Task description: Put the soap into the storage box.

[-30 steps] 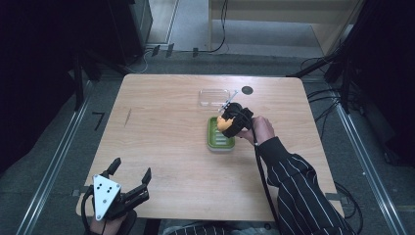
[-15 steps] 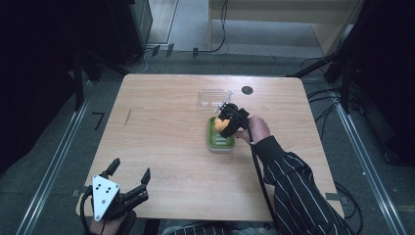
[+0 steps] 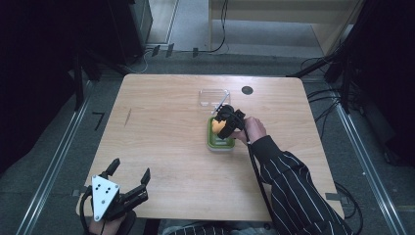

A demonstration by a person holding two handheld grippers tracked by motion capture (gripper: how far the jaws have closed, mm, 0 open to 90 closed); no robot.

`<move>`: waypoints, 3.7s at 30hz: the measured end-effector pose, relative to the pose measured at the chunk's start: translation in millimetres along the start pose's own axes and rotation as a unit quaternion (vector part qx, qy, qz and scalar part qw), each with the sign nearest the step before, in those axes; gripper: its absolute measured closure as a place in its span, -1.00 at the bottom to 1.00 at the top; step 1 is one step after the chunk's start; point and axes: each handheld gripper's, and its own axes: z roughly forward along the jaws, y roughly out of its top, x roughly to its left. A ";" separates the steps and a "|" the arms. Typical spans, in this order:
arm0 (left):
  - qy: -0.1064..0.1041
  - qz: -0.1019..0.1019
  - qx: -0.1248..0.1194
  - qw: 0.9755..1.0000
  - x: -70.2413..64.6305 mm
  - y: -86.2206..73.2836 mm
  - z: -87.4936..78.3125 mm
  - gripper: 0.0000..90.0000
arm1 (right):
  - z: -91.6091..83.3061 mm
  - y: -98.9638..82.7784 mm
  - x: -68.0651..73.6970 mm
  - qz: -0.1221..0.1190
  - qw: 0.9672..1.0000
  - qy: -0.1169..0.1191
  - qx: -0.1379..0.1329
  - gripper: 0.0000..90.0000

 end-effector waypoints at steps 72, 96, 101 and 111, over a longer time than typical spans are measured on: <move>-0.001 -0.002 -0.002 1.000 0.3 0.1 -0.3 -0.70 | -36.5 -29.3 9.2 0.009 1.000 -0.015 0.022 -0.75; -0.002 -0.001 -0.003 1.000 -0.3 0.3 0.3 -0.70 | -51.1 -99.1 17.4 0.036 0.997 -0.020 0.067 -0.87; -0.002 -0.001 -0.002 1.000 -0.6 0.4 0.3 -0.70 | -49.8 -118.4 21.6 0.045 0.996 -0.019 0.080 -0.88; -0.002 -0.001 -0.002 1.000 -0.5 0.5 0.4 -0.70 | -48.5 -153.0 31.1 0.053 0.994 -0.027 0.093 -0.88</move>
